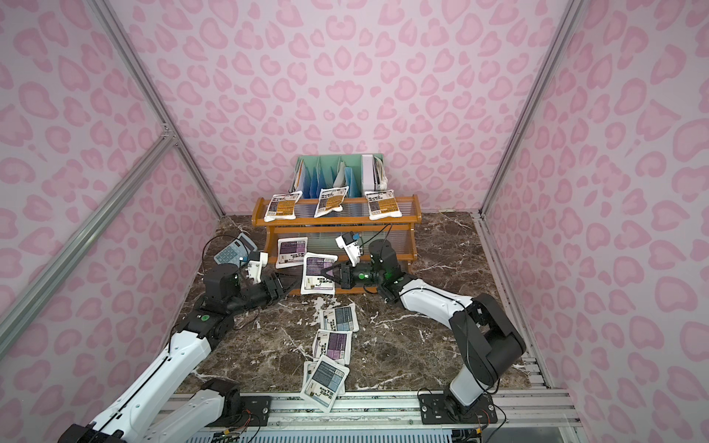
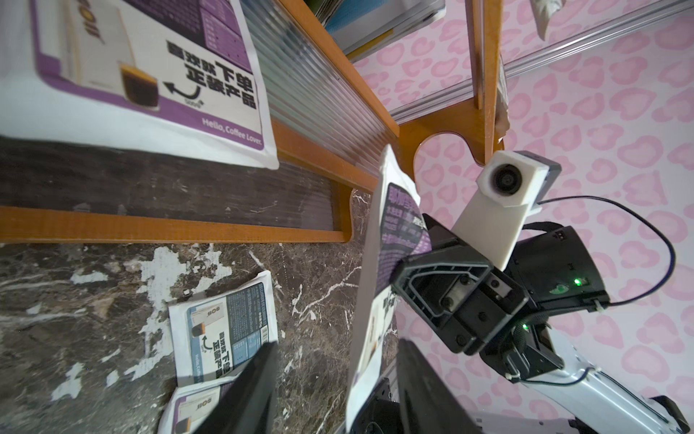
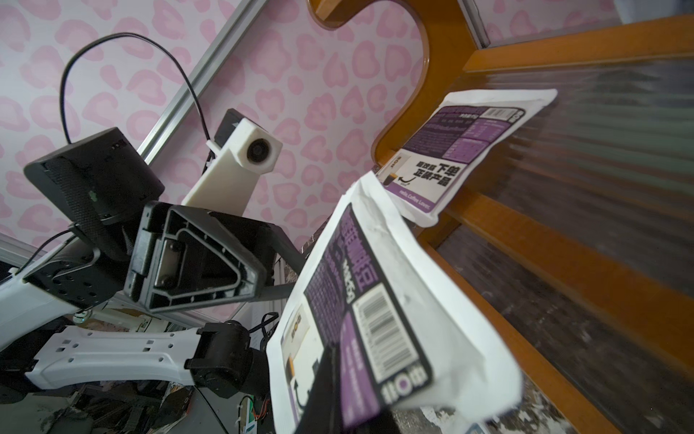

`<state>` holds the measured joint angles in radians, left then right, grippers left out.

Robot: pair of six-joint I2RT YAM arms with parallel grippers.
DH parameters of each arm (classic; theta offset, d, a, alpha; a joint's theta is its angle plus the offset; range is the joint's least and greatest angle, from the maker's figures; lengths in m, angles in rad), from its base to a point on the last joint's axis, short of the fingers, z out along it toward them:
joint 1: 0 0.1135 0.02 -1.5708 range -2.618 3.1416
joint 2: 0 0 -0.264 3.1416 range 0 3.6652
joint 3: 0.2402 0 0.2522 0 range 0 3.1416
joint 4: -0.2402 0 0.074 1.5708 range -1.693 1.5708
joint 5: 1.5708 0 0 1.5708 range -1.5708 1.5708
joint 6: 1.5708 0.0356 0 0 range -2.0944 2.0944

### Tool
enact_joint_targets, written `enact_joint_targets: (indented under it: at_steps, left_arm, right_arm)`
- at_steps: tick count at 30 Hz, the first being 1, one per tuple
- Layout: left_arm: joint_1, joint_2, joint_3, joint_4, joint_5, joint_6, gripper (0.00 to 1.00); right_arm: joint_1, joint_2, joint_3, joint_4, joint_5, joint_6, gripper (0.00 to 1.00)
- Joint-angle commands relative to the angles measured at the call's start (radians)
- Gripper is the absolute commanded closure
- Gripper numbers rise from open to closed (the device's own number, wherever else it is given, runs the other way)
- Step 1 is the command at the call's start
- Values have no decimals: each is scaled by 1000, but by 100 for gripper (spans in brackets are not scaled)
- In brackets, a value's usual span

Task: Place the bagged coffee beans on the shelf by color
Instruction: Pick up the bagged coffee beans at the center of the board.

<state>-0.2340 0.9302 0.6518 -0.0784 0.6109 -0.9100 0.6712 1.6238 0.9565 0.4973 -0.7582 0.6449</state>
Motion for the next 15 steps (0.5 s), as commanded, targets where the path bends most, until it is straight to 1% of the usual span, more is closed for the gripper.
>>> enact_joint_targets:
  at_steps: [1,9,15]
  left_arm:
    - [0,12,-1,-5,-15,18,46]
    - [-8,98,3,98,25,-12,46]
    - [-63,153,-1,177,25,-36,47]
  right_arm:
    - [-1,-4,-2,13,4,-18,100]
    - [7,21,10,44,-1,-9,100]
    - [14,56,35,76,-9,13,100]
